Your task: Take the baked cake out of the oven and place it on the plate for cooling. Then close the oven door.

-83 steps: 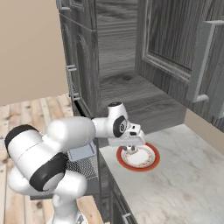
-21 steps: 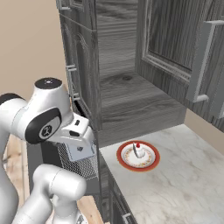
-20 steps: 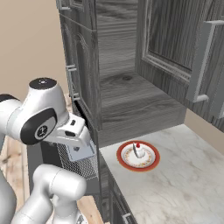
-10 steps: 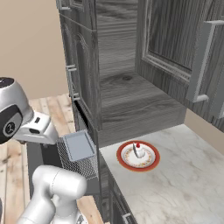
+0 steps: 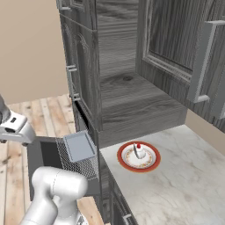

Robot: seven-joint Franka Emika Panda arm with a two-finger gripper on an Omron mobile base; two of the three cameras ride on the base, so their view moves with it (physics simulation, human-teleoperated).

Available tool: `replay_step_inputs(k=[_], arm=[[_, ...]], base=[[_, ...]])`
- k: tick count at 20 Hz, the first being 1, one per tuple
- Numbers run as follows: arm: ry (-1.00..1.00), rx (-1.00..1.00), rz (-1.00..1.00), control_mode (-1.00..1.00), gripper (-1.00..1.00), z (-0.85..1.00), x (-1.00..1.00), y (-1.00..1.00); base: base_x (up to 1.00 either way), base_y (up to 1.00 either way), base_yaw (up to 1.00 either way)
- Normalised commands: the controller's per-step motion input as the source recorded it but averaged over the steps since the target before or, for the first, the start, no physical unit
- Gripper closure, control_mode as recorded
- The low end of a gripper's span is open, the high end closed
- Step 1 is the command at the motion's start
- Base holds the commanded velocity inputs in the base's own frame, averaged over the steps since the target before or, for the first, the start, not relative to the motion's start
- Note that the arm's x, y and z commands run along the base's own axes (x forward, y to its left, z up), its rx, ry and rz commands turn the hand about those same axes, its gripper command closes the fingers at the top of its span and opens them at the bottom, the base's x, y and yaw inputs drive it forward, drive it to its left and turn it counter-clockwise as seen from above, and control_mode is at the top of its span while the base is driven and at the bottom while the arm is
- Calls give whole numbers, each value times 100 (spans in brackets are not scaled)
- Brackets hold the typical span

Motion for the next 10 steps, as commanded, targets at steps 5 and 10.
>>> replay_step_inputs(k=[5,10], arm=[[1,0,0,-100,-100,-44,45,62],[5,0,0,-100,-100,-54,63,47]], base=[[0,0,0],[0,0,0]])
